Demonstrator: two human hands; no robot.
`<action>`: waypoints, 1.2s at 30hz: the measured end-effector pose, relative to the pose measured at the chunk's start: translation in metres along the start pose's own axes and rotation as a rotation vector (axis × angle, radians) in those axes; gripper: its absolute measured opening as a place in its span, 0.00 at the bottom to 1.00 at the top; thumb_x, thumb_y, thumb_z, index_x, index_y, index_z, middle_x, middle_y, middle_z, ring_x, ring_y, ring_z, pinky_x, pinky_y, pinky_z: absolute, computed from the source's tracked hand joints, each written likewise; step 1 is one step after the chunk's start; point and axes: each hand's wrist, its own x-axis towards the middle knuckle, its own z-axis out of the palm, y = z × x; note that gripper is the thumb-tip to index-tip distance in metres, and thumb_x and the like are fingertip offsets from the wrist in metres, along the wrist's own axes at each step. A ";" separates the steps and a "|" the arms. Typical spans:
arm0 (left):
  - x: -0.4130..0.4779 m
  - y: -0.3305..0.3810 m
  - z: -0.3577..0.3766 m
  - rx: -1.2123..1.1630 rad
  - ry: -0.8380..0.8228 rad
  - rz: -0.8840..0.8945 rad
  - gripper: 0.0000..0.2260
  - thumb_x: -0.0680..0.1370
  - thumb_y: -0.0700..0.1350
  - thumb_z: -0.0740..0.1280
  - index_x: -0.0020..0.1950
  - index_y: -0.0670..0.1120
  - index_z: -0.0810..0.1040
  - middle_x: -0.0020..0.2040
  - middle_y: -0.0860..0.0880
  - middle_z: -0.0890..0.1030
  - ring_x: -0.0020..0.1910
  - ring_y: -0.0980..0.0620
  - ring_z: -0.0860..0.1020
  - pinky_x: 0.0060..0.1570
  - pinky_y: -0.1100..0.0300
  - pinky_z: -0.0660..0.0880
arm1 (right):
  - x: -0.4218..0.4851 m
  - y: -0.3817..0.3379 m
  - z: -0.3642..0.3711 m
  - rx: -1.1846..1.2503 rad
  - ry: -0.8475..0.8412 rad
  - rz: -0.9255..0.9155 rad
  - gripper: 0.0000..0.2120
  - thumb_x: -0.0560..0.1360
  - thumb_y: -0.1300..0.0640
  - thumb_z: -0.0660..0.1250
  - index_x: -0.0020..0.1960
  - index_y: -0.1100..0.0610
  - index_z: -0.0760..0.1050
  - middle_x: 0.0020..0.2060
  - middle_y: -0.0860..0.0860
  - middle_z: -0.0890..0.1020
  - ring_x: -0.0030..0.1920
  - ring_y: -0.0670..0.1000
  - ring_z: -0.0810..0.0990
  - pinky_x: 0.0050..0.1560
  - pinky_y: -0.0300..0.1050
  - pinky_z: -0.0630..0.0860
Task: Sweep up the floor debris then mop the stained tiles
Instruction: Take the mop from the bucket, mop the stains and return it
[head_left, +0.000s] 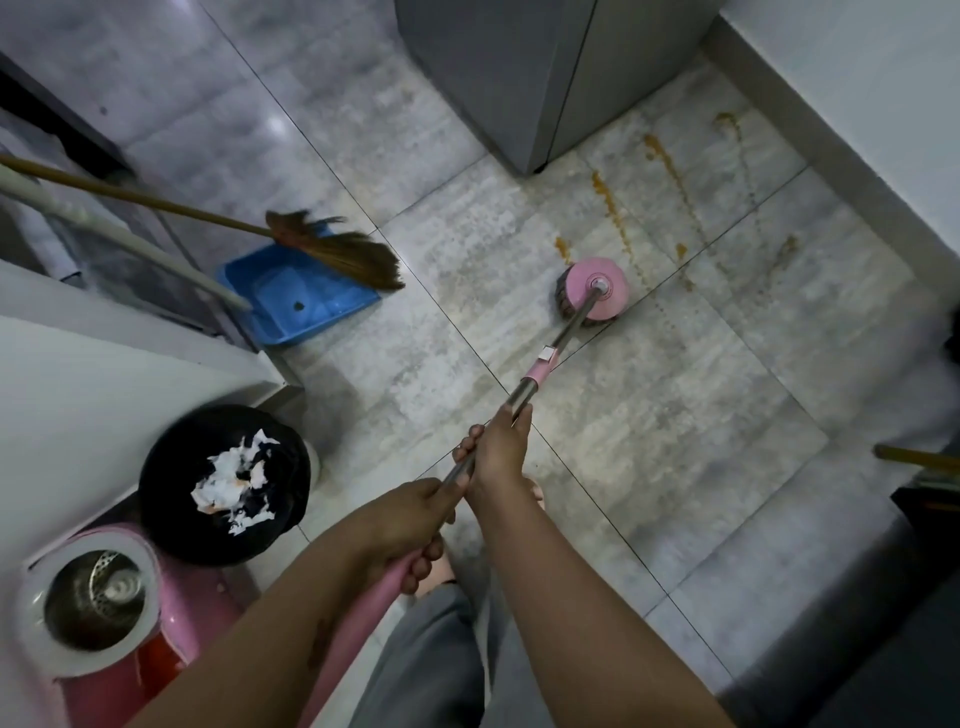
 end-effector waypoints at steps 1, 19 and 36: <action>0.000 0.001 0.000 -0.003 0.005 0.001 0.30 0.74 0.71 0.57 0.53 0.44 0.73 0.27 0.49 0.70 0.21 0.54 0.66 0.24 0.65 0.66 | 0.001 -0.002 0.000 -0.005 -0.004 0.003 0.21 0.84 0.50 0.51 0.75 0.36 0.56 0.28 0.51 0.67 0.19 0.45 0.66 0.22 0.36 0.66; 0.125 0.178 0.076 -0.032 -0.008 -0.017 0.32 0.76 0.71 0.52 0.47 0.41 0.71 0.25 0.47 0.69 0.18 0.52 0.66 0.23 0.66 0.66 | 0.170 -0.154 -0.025 -0.278 0.041 0.033 0.24 0.84 0.49 0.48 0.78 0.35 0.49 0.30 0.53 0.67 0.24 0.48 0.67 0.21 0.36 0.67; 0.065 0.067 0.001 -0.635 -0.342 -0.126 0.20 0.73 0.64 0.65 0.45 0.47 0.73 0.28 0.47 0.68 0.19 0.52 0.66 0.19 0.66 0.65 | 0.114 -0.077 0.019 -0.232 -0.081 0.093 0.23 0.85 0.50 0.48 0.76 0.31 0.50 0.28 0.51 0.66 0.20 0.46 0.66 0.22 0.36 0.67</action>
